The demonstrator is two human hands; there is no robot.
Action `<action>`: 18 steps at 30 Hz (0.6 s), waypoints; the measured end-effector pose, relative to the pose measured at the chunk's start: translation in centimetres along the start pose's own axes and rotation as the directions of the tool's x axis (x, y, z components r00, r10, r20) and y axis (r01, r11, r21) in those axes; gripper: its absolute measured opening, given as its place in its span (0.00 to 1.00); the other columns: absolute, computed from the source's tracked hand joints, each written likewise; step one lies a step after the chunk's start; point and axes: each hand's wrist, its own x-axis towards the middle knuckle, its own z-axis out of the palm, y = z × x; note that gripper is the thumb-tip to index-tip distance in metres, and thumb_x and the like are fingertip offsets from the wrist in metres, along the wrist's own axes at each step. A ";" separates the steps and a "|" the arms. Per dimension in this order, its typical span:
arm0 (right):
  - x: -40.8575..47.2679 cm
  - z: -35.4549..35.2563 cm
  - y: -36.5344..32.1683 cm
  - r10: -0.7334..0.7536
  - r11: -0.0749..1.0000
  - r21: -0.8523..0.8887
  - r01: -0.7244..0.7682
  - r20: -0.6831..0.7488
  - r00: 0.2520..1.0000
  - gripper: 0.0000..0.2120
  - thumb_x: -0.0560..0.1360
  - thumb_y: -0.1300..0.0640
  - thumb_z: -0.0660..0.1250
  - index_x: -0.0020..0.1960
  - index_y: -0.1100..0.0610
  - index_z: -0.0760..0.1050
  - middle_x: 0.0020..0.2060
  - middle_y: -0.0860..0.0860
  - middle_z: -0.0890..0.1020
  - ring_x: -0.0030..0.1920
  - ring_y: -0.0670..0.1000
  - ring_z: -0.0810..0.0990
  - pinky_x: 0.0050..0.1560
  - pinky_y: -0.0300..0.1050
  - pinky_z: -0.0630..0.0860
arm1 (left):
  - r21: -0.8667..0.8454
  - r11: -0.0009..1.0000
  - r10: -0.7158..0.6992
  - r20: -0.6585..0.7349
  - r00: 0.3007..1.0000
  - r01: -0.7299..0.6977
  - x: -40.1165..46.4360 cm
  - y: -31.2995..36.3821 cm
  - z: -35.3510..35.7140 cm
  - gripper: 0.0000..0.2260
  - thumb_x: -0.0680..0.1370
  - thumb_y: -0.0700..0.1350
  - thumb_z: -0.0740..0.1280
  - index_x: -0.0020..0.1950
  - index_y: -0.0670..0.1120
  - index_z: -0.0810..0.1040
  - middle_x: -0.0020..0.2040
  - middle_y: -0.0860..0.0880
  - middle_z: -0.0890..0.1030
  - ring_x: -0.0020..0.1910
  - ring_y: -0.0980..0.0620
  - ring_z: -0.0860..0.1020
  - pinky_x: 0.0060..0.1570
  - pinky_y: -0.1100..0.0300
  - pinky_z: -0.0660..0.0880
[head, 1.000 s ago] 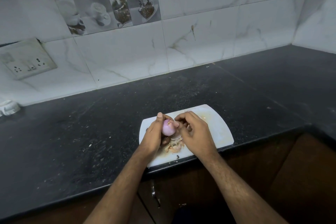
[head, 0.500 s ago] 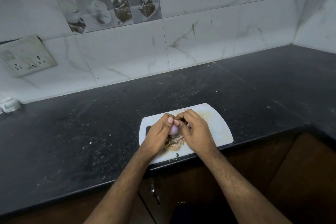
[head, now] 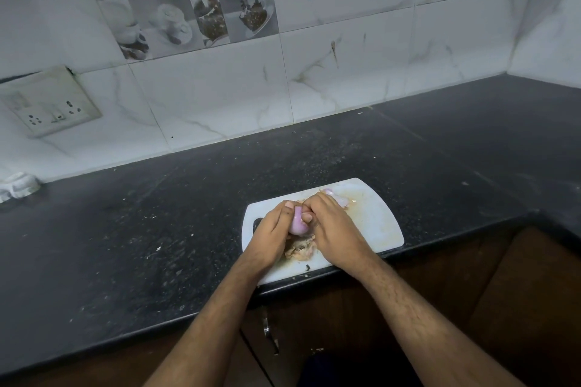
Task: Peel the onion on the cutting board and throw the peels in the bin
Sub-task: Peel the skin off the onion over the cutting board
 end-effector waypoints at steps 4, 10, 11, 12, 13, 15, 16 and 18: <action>-0.2 -0.3 0.1 -0.028 0.995 0.098 0.028 0.000 1.000 0.17 0.81 0.46 0.51 0.50 0.56 0.73 0.46 0.44 0.74 0.49 0.47 0.72 0.51 0.44 0.73 | 0.048 0.999 -0.011 -0.005 1.000 0.012 0.1 0.0 0.1 0.20 0.89 0.52 0.54 0.54 0.47 0.84 0.53 0.45 0.86 0.54 0.50 0.84 0.62 0.53 0.79; -0.1 -0.3 0.4 -0.036 0.995 0.092 0.037 -0.009 0.999 0.14 0.82 0.45 0.52 0.48 0.53 0.71 0.45 0.43 0.72 0.48 0.39 0.70 0.48 0.34 0.68 | 0.125 0.990 -0.046 -0.140 0.989 0.064 0.2 1.1 1.0 0.20 0.88 0.48 0.56 0.40 0.46 0.79 0.39 0.51 0.82 0.38 0.60 0.77 0.46 0.59 0.74; -0.1 -0.3 0.3 -0.041 0.995 0.091 0.042 -0.008 0.999 0.13 0.82 0.45 0.52 0.48 0.51 0.70 0.45 0.42 0.72 0.48 0.39 0.70 0.48 0.33 0.67 | 0.121 0.988 -0.073 -0.161 0.984 0.093 0.2 1.3 1.0 0.21 0.88 0.49 0.56 0.39 0.48 0.79 0.38 0.53 0.82 0.37 0.60 0.77 0.44 0.61 0.74; 0.0 -0.4 0.2 -0.045 0.994 0.095 0.045 -0.004 0.999 0.12 0.82 0.45 0.52 0.48 0.50 0.69 0.44 0.42 0.72 0.48 0.39 0.70 0.48 0.33 0.67 | 0.106 0.987 -0.106 -0.167 0.980 0.125 0.2 1.4 1.0 0.21 0.88 0.49 0.56 0.38 0.49 0.78 0.37 0.54 0.81 0.37 0.59 0.77 0.44 0.61 0.74; 0.0 -0.4 0.2 -0.045 0.994 0.104 0.045 0.003 0.999 0.12 0.83 0.45 0.53 0.48 0.50 0.69 0.44 0.43 0.73 0.48 0.40 0.71 0.48 0.34 0.68 | 0.067 0.985 -0.146 -0.160 0.976 0.159 0.2 1.6 1.0 0.21 0.87 0.49 0.57 0.36 0.49 0.77 0.37 0.53 0.81 0.37 0.56 0.77 0.45 0.60 0.74; 0.0 -0.5 0.1 -0.023 0.988 0.156 0.020 0.016 1.000 0.10 0.84 0.49 0.55 0.47 0.52 0.70 0.44 0.43 0.74 0.46 0.42 0.73 0.47 0.37 0.71 | -0.039 0.975 -0.224 -0.133 0.966 0.221 0.4 1.8 1.0 0.19 0.84 0.50 0.59 0.34 0.51 0.77 0.36 0.50 0.80 0.40 0.51 0.76 0.47 0.52 0.74; 0.0 -0.6 0.1 0.005 0.981 0.195 -0.010 0.027 1.000 0.09 0.84 0.52 0.56 0.47 0.52 0.71 0.43 0.42 0.75 0.45 0.43 0.73 0.47 0.39 0.73 | -0.069 0.968 -0.249 -0.122 0.961 0.242 0.5 1.9 0.9 0.18 0.82 0.51 0.59 0.33 0.51 0.77 0.37 0.49 0.80 0.41 0.49 0.76 0.47 0.50 0.74; 0.0 -0.9 0.0 0.082 0.959 0.265 -0.098 0.070 0.994 0.09 0.85 0.54 0.57 0.47 0.51 0.72 0.41 0.42 0.77 0.42 0.41 0.75 0.45 0.40 0.74 | -0.069 0.968 -0.248 -0.108 0.963 0.241 0.5 1.8 0.8 0.16 0.78 0.56 0.59 0.35 0.51 0.77 0.38 0.46 0.81 0.41 0.47 0.77 0.46 0.47 0.74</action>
